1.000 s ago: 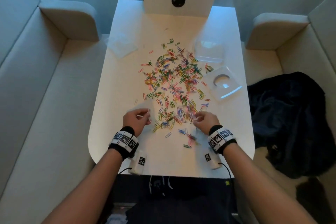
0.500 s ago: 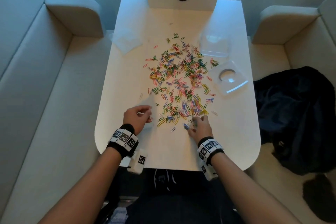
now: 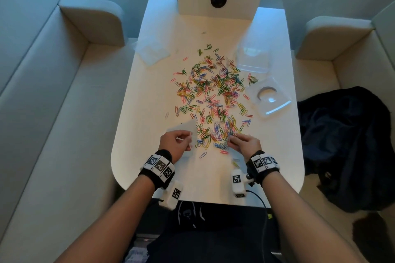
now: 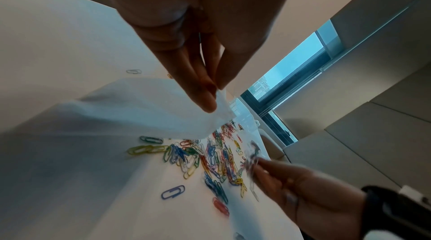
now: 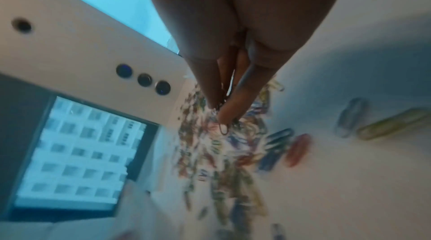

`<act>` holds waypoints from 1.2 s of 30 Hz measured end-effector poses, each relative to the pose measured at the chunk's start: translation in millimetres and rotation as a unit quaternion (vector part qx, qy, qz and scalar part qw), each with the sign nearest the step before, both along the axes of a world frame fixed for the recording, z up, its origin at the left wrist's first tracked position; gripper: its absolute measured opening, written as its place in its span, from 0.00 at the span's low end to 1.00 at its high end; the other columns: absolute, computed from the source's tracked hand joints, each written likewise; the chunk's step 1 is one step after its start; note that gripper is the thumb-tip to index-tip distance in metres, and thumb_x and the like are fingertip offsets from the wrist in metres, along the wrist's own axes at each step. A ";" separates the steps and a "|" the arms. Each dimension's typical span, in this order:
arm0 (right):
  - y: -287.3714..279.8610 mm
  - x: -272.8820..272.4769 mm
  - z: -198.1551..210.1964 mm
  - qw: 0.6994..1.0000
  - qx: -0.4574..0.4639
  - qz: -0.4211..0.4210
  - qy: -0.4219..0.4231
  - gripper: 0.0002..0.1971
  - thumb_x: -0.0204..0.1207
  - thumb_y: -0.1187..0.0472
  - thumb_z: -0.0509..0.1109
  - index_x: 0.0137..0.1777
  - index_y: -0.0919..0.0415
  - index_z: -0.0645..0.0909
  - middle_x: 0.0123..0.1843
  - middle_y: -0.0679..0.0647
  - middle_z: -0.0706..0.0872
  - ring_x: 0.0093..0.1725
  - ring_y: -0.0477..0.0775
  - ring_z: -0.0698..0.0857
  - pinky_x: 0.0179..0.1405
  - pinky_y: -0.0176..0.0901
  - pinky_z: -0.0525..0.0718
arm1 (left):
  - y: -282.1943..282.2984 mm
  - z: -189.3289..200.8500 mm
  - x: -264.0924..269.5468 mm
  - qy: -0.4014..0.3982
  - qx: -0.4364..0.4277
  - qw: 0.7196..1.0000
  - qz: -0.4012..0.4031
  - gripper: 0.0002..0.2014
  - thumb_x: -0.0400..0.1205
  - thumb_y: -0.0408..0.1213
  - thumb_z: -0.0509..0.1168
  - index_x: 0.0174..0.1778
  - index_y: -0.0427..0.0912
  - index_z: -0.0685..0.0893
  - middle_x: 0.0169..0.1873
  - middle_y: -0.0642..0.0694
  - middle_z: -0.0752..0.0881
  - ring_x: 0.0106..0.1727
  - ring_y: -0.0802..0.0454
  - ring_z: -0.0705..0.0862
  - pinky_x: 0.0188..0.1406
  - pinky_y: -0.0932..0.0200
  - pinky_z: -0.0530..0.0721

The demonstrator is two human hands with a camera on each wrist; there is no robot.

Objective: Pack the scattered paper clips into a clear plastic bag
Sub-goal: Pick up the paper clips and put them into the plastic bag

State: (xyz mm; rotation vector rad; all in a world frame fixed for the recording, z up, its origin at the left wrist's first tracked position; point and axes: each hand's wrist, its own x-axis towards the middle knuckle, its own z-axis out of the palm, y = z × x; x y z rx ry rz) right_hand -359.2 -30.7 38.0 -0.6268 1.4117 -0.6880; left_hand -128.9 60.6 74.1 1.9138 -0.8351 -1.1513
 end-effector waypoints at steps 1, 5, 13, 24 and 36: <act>-1.0 3.6 10.3 0.997 0.011 -0.020 -0.068 0.14 0.74 0.74 0.74 0.58 0.76 0.83 0.49 0.66 0.89 0.45 0.59 0.91 0.48 0.44 0.91 | -2.5 0.9 -2.3 0.001 0.000 1.000 -0.002 0.09 0.81 0.32 0.70 0.56 0.39 0.90 0.41 0.40 0.91 0.35 0.49 0.92 0.46 0.56 0.92; -2.7 28.0 44.1 0.971 0.033 -0.006 -0.236 0.09 0.78 0.75 0.67 0.57 0.74 0.82 0.47 0.63 0.90 0.46 0.55 0.91 0.51 0.42 0.90 | -10.4 4.3 -13.4 -0.002 0.000 1.000 -0.016 0.10 0.81 0.32 0.70 0.57 0.37 0.90 0.41 0.40 0.91 0.36 0.47 0.91 0.46 0.55 0.92; 13.6 74.6 42.7 0.986 -0.009 0.081 -0.149 0.02 0.80 0.74 0.66 0.50 0.72 0.80 0.46 0.65 0.86 0.45 0.57 0.89 0.45 0.39 0.90 | -14.7 12.8 -21.8 -0.059 -0.016 0.997 -0.045 0.09 0.81 0.29 0.68 0.56 0.39 0.89 0.37 0.45 0.90 0.34 0.51 0.90 0.38 0.67 0.89; 1.3 88.2 43.5 0.856 -0.175 0.398 0.280 0.08 0.74 0.69 0.69 0.50 0.64 0.88 0.40 0.59 0.90 0.39 0.53 0.86 0.39 0.37 0.81 | -18.3 17.5 -27.8 -0.110 -0.027 0.989 -0.094 0.11 0.81 0.33 0.70 0.59 0.36 0.89 0.42 0.42 0.91 0.40 0.47 0.91 0.48 0.54 0.91; -28.0 6.0 28.1 0.892 -0.095 0.310 0.316 0.21 0.67 0.59 0.83 0.60 0.56 0.82 0.48 0.56 0.87 0.40 0.54 0.90 0.37 0.47 0.92 | -18.1 18.5 -1.8 -0.072 -0.006 0.997 -0.006 0.11 0.82 0.30 0.66 0.57 0.40 0.89 0.36 0.44 0.91 0.35 0.51 0.91 0.43 0.68 0.88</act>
